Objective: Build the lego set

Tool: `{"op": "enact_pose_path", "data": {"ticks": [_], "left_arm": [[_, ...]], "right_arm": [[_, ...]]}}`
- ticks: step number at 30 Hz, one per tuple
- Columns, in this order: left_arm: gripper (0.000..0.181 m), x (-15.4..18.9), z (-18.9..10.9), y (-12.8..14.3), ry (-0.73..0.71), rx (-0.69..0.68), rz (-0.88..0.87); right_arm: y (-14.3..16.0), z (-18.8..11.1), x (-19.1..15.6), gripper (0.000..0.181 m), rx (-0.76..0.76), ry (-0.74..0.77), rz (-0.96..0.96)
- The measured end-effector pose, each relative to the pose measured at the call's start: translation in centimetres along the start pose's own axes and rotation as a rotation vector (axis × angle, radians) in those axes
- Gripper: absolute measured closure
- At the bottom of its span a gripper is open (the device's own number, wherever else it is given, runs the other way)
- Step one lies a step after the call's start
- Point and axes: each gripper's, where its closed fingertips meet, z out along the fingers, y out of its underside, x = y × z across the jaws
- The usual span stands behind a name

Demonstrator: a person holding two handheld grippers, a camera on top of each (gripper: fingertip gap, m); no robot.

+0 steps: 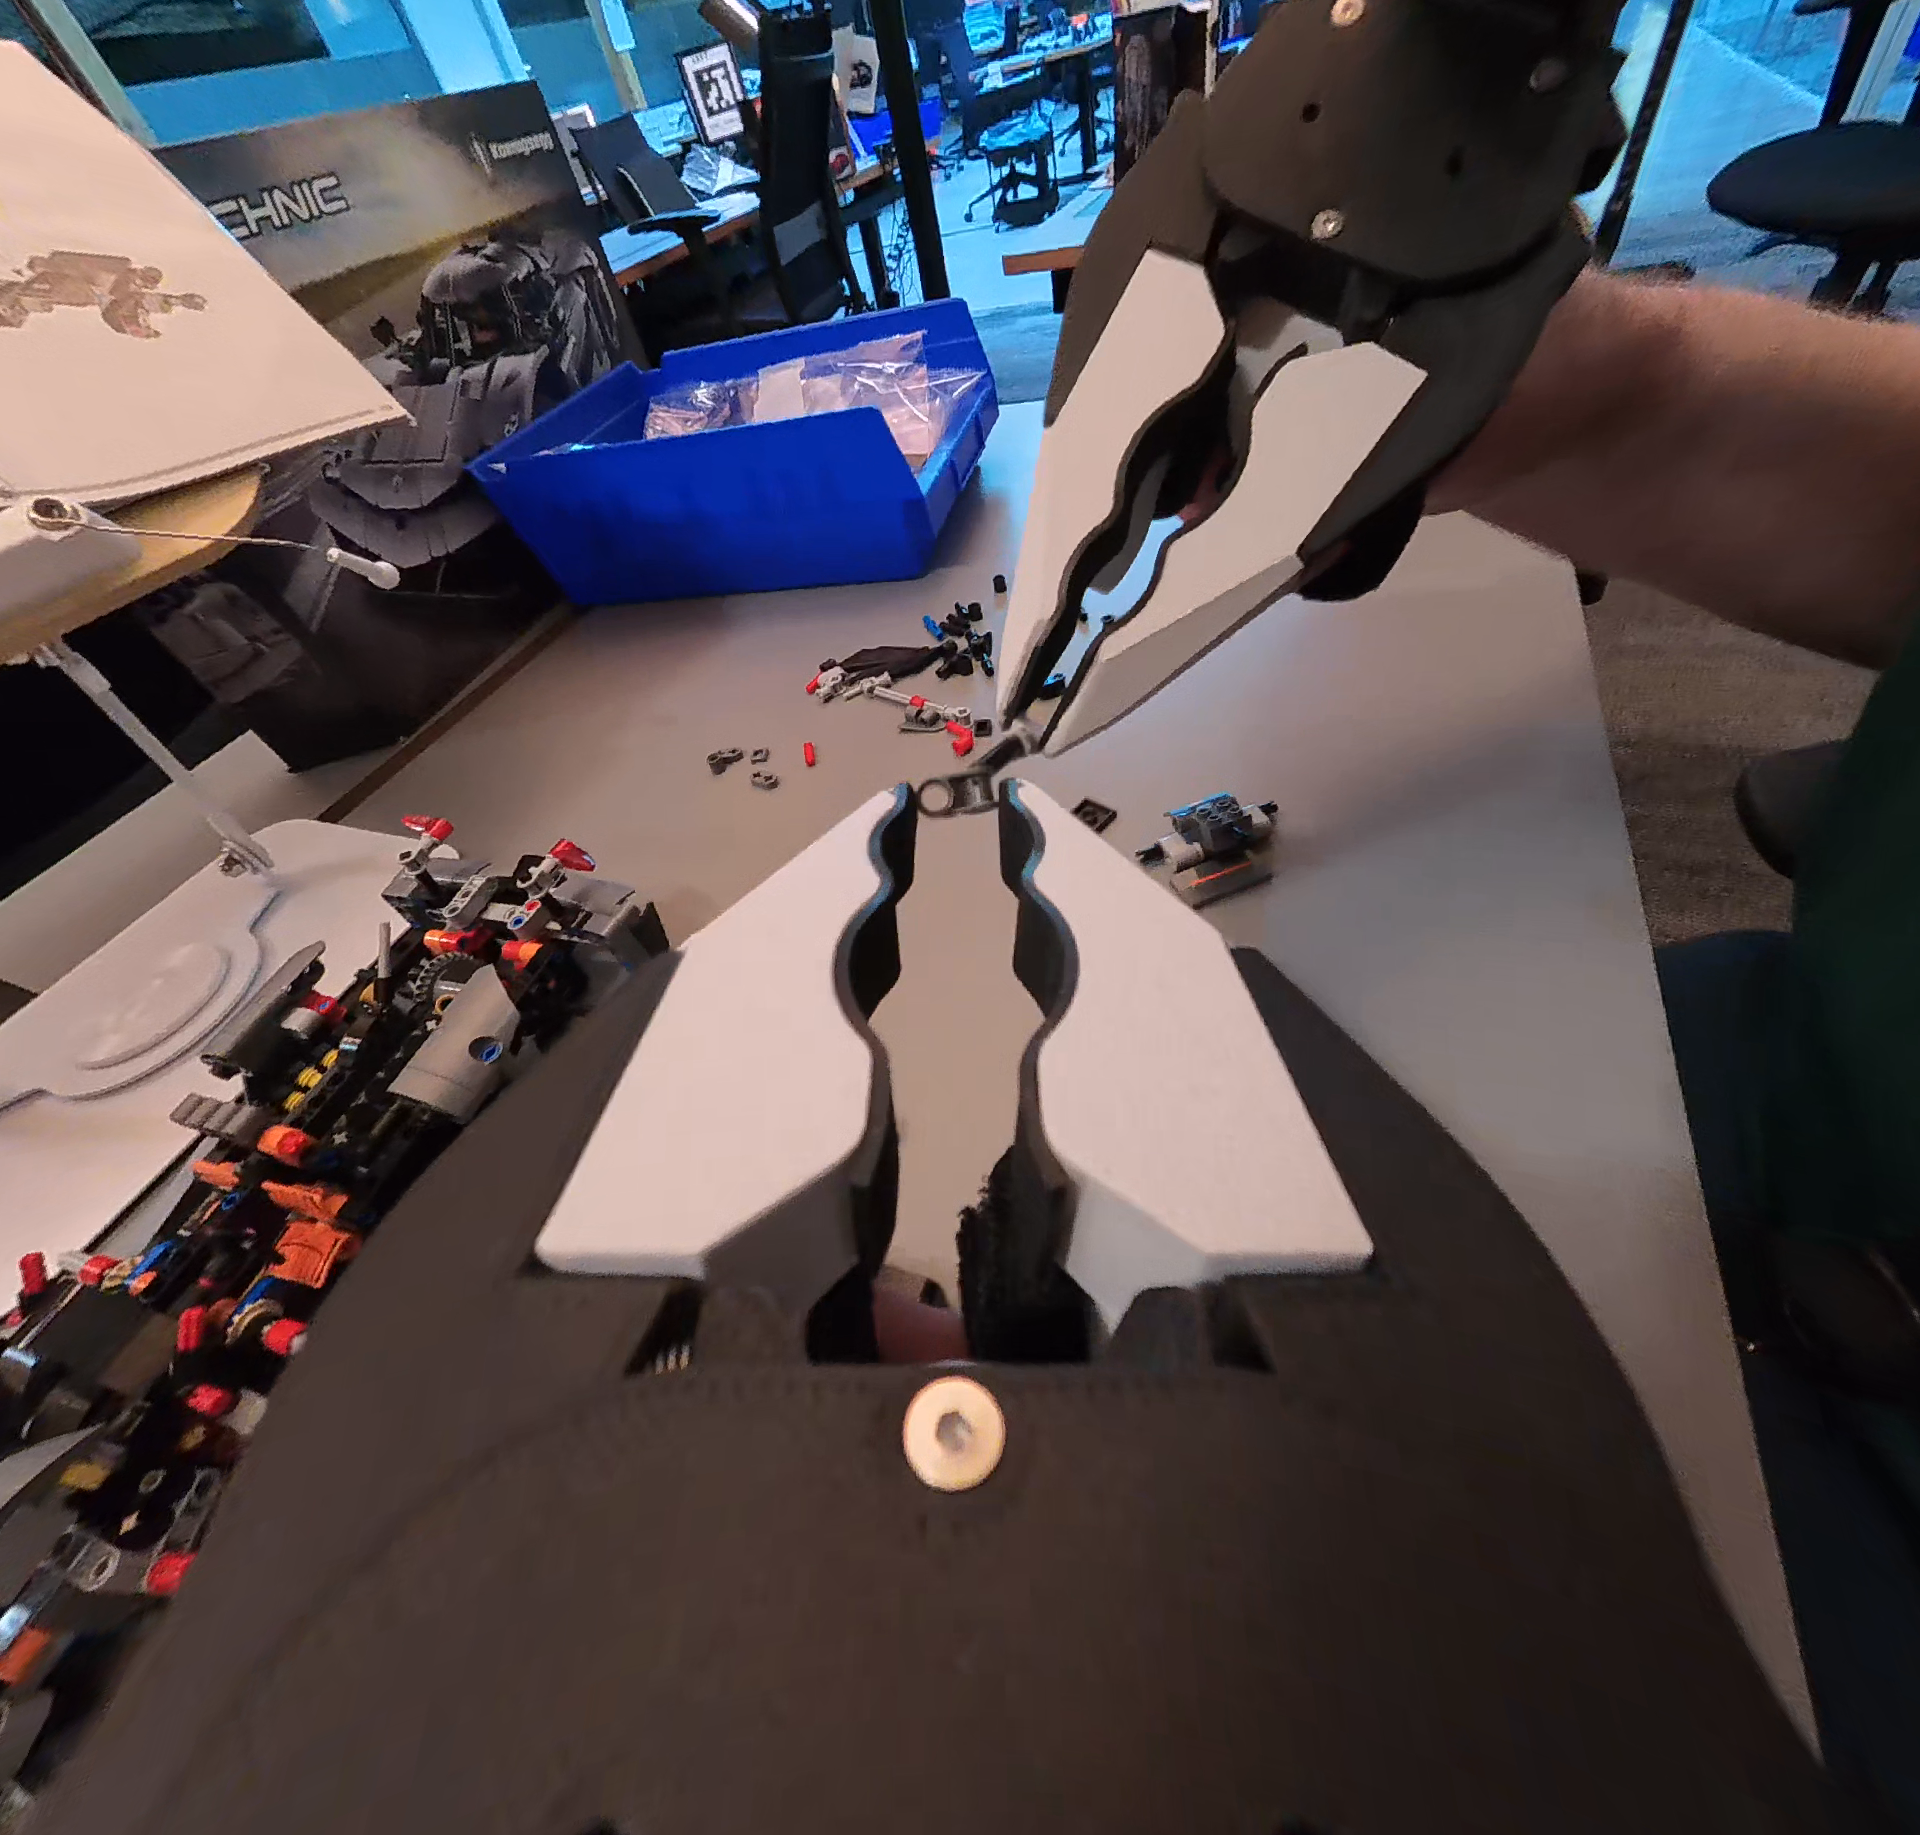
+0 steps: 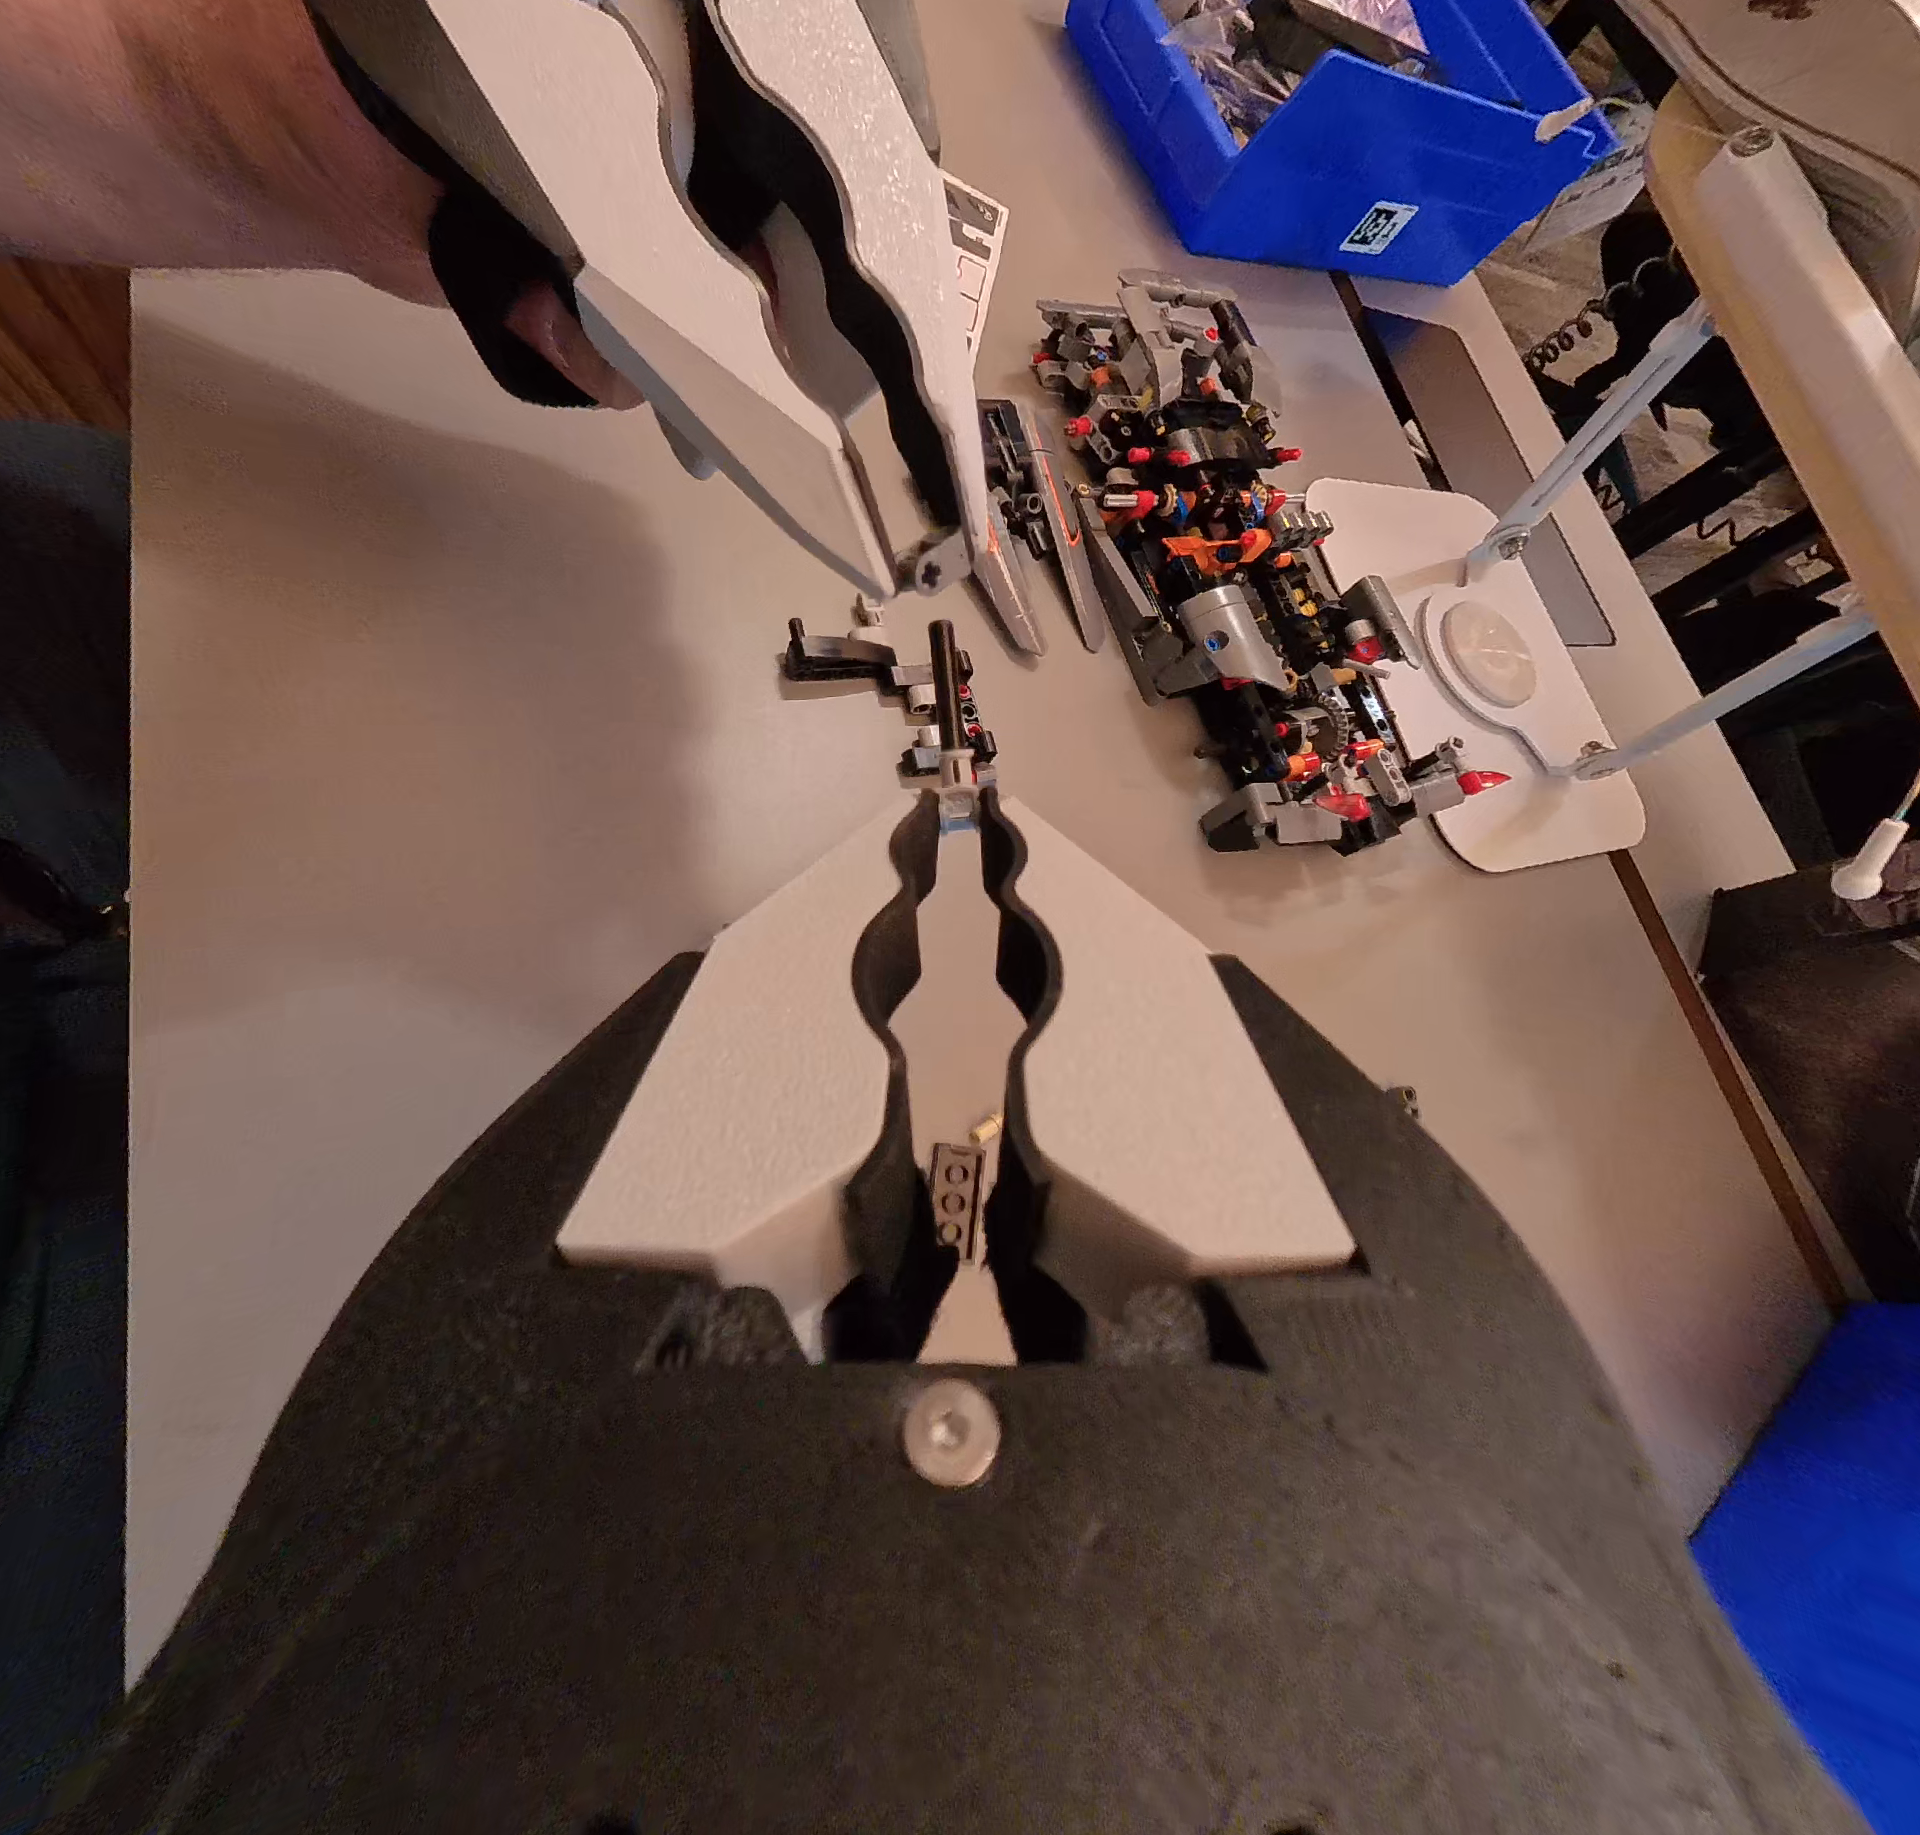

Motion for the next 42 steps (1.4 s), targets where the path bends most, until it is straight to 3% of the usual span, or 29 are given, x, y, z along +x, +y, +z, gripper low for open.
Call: {"op": "enact_pose_path", "data": {"ticks": [1, 6, 15, 24, 35, 42], "left_arm": [[0.168, 0.1, 0.1, -0.1, 0.006, 0.013, -0.018], [0.168, 0.0, 0.3, 0.3, 0.021, 0.022, -0.096], [0.168, -0.3, 0.8, 3.2, -0.022, -0.269, 0.045], [0.168, 2.1, -0.1, 9.5, -0.008, -0.532, -0.198], [0.168, 3.5, -0.5, 12.6, -0.100, -0.589, -0.275], [0.158, 4.1, -0.5, 12.4, -0.137, -0.555, -0.354]], "right_arm": [[0.0, 0.1, 0.0, 0.176, 0.002, -0.003, 0.001], [-0.2, 0.0, 0.2, 0.176, 0.001, 0.008, -0.007], [0.4, 0.4, 0.1, 0.176, -0.030, -0.006, -0.036], [1.3, 0.6, 0.0, 0.175, -0.045, -0.011, -0.018], [1.7, 0.9, -0.8, 0.175, -0.068, -0.022, -0.011], [1.9, 0.8, -1.2, 0.176, -0.090, -0.019, -0.009]]}}
